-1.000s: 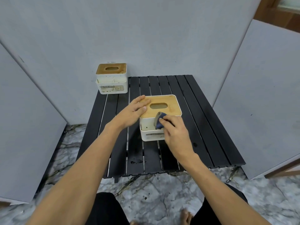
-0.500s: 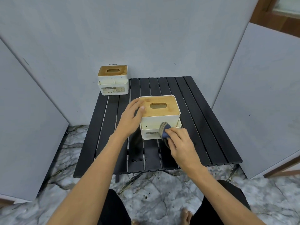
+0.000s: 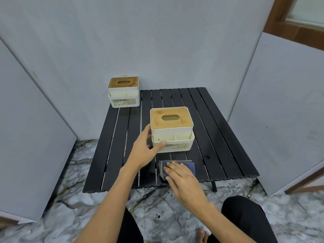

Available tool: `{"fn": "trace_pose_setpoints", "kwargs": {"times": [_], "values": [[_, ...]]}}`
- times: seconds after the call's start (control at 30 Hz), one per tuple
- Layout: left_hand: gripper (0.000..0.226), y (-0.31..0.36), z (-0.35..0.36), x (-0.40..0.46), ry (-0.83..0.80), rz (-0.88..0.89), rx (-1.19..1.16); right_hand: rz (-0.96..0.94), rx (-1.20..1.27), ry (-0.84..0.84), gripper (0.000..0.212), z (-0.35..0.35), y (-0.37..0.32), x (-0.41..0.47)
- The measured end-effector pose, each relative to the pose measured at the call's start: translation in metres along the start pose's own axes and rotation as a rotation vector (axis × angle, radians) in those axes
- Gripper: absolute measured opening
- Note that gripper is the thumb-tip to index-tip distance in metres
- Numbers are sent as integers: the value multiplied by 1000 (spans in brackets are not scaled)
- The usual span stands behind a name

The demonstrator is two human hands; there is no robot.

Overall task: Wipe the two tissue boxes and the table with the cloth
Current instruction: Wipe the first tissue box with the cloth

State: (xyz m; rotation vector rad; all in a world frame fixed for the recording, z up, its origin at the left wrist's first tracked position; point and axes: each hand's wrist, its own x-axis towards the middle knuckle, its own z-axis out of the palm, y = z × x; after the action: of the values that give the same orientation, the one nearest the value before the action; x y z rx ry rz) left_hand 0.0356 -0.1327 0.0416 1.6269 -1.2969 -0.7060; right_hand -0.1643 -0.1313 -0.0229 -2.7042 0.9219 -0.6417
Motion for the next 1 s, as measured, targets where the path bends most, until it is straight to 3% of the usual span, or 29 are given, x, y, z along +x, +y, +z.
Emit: {"fn": "trace_pose_setpoints", "kwargs": {"times": [0.13, 0.23, 0.3, 0.37, 0.43, 0.53, 0.77, 1.0], "values": [[72, 7, 7, 0, 16, 15, 18, 91, 256, -108, 63, -23, 7, 7], [74, 9, 10, 1, 29, 11, 40, 264, 362, 234, 45, -48, 28, 24], [76, 10, 10, 1, 29, 6, 54, 394, 409, 336, 58, -60, 47, 39], [80, 10, 10, 1, 26, 3, 65, 483, 482, 223, 88, -67, 67, 53], [81, 9, 9, 2, 28, 3, 61, 464, 489, 64, 102, -69, 78, 66], [81, 8, 9, 6, 29, 10, 54, 384, 499, -11, 96, -61, 84, 78], [78, 4, 20, 35, 17, 59, 60, 396, 669, 96, 82, -60, 107, 87], [72, 17, 57, 123, -19, 119, 63, 396, 556, 118, 82, -93, 180, 140]]}}
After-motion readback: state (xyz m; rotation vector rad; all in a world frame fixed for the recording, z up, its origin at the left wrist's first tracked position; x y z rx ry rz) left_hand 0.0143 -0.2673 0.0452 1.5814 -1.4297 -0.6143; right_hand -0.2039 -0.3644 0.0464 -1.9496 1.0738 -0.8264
